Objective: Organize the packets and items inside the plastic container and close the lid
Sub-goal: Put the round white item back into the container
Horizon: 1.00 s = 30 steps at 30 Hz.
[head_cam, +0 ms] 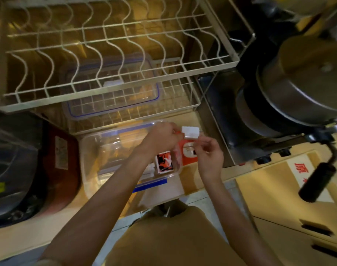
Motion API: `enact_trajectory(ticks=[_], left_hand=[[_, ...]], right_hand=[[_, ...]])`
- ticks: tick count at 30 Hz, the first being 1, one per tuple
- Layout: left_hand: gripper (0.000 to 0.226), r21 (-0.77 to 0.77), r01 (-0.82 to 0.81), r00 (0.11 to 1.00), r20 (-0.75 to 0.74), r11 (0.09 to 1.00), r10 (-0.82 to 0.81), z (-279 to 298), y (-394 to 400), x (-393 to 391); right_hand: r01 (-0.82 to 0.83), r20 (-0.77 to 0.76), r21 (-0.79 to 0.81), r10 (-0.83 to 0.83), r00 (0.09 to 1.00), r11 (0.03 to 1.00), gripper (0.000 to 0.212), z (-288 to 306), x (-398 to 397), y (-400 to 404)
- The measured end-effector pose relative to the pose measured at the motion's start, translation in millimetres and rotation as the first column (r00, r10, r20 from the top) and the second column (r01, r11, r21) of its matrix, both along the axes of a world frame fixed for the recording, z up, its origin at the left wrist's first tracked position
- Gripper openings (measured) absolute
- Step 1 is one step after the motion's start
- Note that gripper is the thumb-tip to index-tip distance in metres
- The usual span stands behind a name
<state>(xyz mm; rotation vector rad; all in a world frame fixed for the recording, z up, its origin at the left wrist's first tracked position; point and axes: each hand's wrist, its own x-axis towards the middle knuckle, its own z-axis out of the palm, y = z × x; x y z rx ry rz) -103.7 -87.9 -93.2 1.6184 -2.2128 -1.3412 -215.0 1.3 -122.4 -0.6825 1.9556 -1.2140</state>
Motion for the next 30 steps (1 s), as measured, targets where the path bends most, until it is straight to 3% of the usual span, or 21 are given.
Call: enact_trajectory(ticks=[5,9,13,17,26,30], left_hand=[[0.055,-0.070,0.076,0.971,0.231,0.995,-0.058,-2,-4,-50],[0.059,-0.105,0.144,0.914,0.396,0.984,-0.091,-9,-2,-75],[0.059,-0.073,0.128,0.879,0.470,0.989,-0.079,-25,-6,-84],[0.061,-0.044,0.096,0.846,0.529,0.994,-0.058,-35,-8,-89],[0.052,0.039,-0.039,0.963,0.269,0.998,0.027,-17,-17,-73],[0.050,0.073,-0.128,0.988,0.095,0.989,0.121,3,-21,-48]], right_hand=[[0.033,-0.074,0.141,-0.023,0.997,0.989,0.038,-22,4,4],[0.002,-0.164,0.213,0.034,0.986,0.977,0.051,-39,5,-2],[-0.063,-0.179,0.259,0.112,0.977,0.964,0.043,-44,1,-4],[-0.105,-0.227,0.297,0.176,0.958,0.949,0.049,-45,-3,-3],[-0.093,-0.040,0.240,0.106,0.994,0.966,0.041,-32,-21,-5],[-0.154,-0.090,0.235,0.179,0.980,0.960,0.047,-11,-32,-10]])
